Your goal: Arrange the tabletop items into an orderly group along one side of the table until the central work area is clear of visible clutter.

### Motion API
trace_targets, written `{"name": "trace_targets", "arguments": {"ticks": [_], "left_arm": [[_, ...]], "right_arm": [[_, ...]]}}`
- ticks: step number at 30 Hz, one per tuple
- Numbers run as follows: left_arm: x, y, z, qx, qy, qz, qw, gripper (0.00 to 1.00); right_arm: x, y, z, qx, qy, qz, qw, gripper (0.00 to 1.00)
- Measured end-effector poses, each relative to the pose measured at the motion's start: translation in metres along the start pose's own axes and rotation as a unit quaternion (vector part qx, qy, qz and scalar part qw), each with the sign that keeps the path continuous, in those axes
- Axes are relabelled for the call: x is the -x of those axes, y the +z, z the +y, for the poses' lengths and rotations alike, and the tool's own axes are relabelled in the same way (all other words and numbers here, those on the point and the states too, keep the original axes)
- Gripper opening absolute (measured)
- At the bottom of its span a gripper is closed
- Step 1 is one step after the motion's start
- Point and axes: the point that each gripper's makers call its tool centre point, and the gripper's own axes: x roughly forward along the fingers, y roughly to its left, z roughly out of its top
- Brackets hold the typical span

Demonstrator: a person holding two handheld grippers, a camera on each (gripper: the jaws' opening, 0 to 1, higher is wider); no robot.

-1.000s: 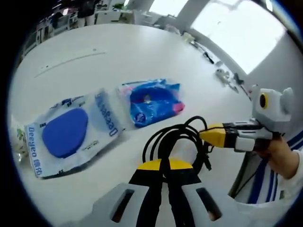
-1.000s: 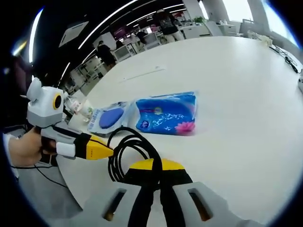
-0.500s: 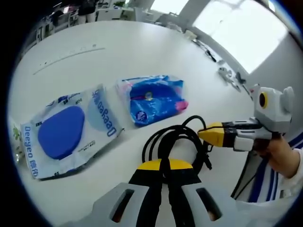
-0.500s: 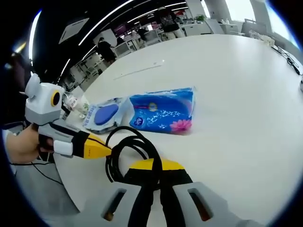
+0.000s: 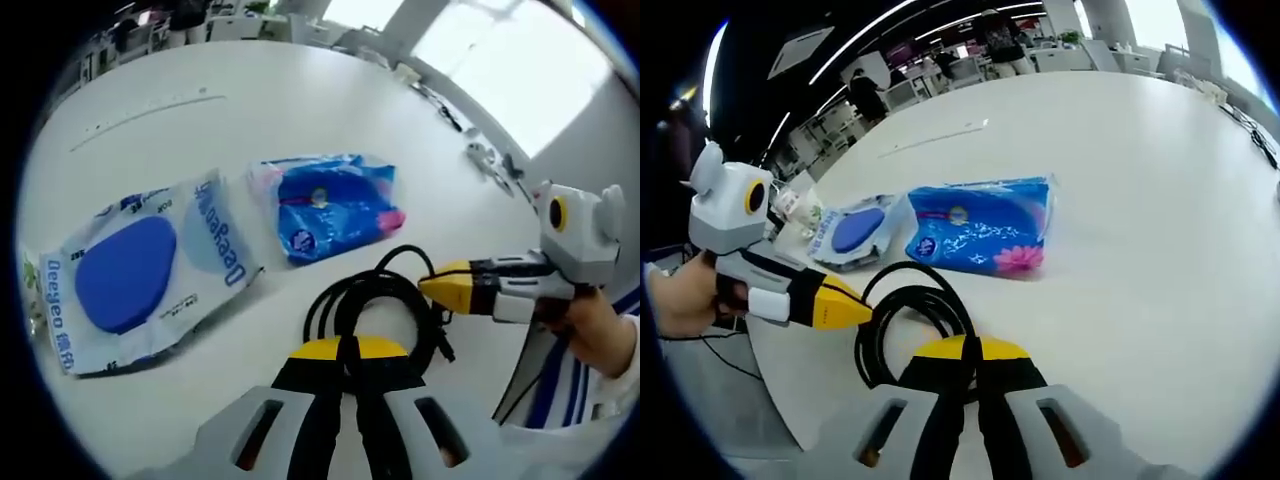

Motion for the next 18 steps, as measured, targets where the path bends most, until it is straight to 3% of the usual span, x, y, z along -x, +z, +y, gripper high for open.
{"name": "trace_targets", "arguments": {"ticks": [18], "left_arm": [[-0.0045,-0.0028,0.0037,0.003,0.009,-0.001,1.0,0.0]], "right_arm": [[-0.0047,0.0,-0.0025,0.018,-0.005,0.005,0.9998,0.0]]}}
